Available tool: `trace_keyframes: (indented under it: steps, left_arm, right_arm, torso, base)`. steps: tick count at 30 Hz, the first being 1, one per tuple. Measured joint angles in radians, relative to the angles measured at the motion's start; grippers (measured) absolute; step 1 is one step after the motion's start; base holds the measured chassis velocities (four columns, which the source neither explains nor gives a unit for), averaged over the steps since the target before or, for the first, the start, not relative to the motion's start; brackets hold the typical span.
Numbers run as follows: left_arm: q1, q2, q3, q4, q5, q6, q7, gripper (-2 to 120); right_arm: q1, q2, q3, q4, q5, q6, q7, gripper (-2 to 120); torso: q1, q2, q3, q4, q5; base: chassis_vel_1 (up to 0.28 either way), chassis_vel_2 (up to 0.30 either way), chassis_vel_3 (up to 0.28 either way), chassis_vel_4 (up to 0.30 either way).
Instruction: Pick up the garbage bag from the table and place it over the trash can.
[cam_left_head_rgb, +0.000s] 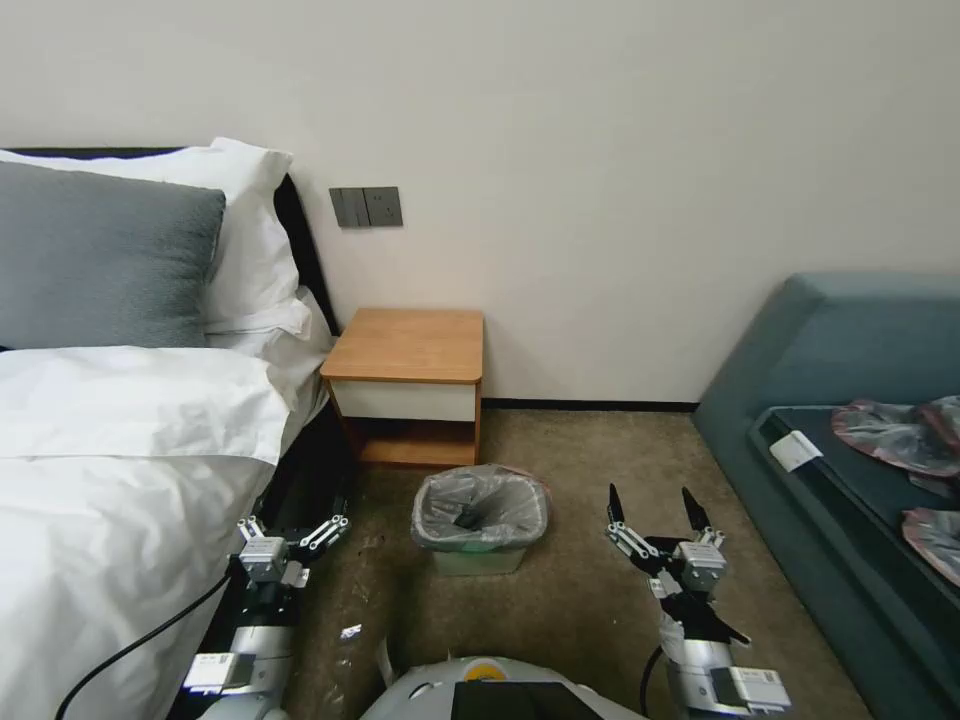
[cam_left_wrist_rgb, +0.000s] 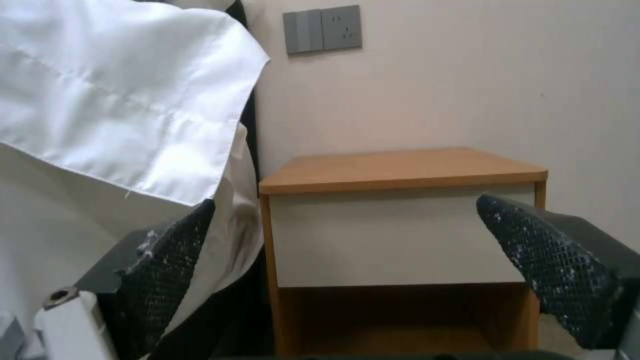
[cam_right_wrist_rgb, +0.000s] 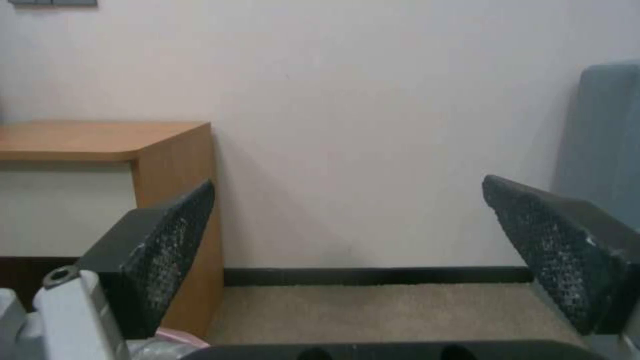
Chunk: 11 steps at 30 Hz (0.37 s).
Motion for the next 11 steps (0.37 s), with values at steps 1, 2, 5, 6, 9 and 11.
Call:
trace_keyframes:
  steps: [1,2,5,6,9,11]
  left_arm:
    - [0.0,0.0,0.0,0.0,0.0,0.0,0.0,100]
    - [0.0,0.0,0.0,0.0,0.0,0.0,0.0,100]
    - [0.0,0.0,0.0,0.0,0.0,0.0,0.0,100]
    - [0.0,0.0,0.0,0.0,0.0,0.0,0.0,100]
    - [0.0,0.0,0.0,0.0,0.0,0.0,0.0,100]
    - [0.0,0.0,0.0,0.0,-0.001,0.0,0.0,100]
  right_arm:
    - [0.0,0.0,0.0,0.0,0.0,0.0,0.0,100]
    - [0.0,0.0,0.0,0.0,0.0,0.0,0.0,100]
    - [0.0,0.0,0.0,0.0,0.0,0.0,0.0,100]
    - [0.0,0.0,0.0,0.0,0.0,0.0,0.0,100]
    - [0.0,0.0,0.0,0.0,0.0,0.0,0.0,100]
    - [0.0,0.0,0.0,0.0,0.0,0.0,0.0,100]
  torso:
    - [0.0,0.0,0.0,0.0,0.0]
    - [0.0,0.0,0.0,0.0,0.0]
    - [0.0,0.0,0.0,0.0,0.0]
    - [0.0,0.0,0.0,0.0,0.0]
    - [0.0,0.0,0.0,0.0,0.0]
    - [0.0,0.0,0.0,0.0,0.0]
  base:
    - [0.0,0.0,0.0,0.0]
    - [0.0,0.0,0.0,0.0]
    - [0.0,0.0,0.0,0.0]
    - [0.0,0.0,0.0,0.0]
    - [0.0,0.0,0.0,0.0]
    - [0.0,0.0,0.0,0.0]
